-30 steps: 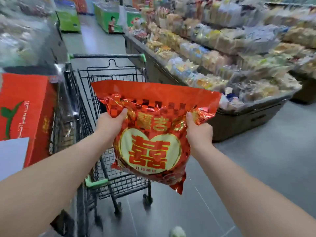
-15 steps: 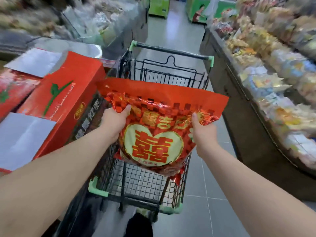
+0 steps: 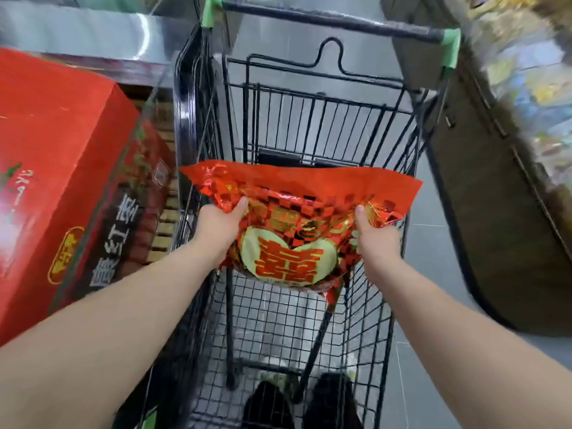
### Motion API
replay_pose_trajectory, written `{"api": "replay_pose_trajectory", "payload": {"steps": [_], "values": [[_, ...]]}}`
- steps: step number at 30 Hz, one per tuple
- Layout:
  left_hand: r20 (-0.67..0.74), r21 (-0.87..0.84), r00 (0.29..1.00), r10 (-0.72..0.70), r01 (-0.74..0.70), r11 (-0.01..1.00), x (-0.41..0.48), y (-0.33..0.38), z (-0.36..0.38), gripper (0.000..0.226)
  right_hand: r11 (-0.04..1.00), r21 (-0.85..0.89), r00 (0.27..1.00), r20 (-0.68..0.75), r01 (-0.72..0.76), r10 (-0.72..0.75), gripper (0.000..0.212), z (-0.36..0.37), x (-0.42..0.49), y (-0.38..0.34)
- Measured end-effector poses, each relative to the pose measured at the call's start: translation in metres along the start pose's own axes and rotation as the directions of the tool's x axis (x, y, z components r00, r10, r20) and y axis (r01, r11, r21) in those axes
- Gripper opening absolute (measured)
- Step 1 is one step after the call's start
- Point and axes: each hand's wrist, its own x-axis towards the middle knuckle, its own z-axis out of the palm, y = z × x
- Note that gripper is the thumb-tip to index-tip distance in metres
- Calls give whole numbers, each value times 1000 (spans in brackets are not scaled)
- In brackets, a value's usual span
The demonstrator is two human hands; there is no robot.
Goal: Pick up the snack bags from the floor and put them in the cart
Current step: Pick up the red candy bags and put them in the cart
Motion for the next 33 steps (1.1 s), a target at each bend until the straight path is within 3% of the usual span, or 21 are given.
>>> {"api": "replay_pose_trajectory", "payload": {"steps": [5,9,12,15,17,21,25,27,29,33], "values": [[-76,-5,995,-62,61,998,59,-19,23,29,999,-47,997,72,-24,27,45,50,64,-1],[-138,26,982,-126,131,991,93,-50,43,27,995,-91,995,84,-52,60,62,87,100,25],[-202,40,972,-121,132,990,117,-59,55,24,996,-85,986,168,9,5,57,108,116,34],[-231,74,970,-72,92,993,141,-48,64,36,996,-78,959,282,32,-8,92,116,122,37],[-247,101,967,-57,84,991,154,-42,68,44,988,-146,943,333,39,12,103,118,122,45],[-203,94,978,-53,74,993,152,-51,76,57,947,-302,966,259,104,-23,93,126,131,58],[-70,266,997,-21,39,963,131,-82,73,93,927,-353,978,199,126,-58,71,132,127,59],[-38,266,999,10,1,964,111,-83,55,107,925,-351,977,197,144,-78,64,125,107,54],[-40,256,999,18,-7,967,109,-80,48,104,929,-347,978,200,126,-58,64,125,110,50],[-50,327,996,79,-59,943,77,-65,34,62,906,-413,971,239,90,13,63,106,82,38]]}}
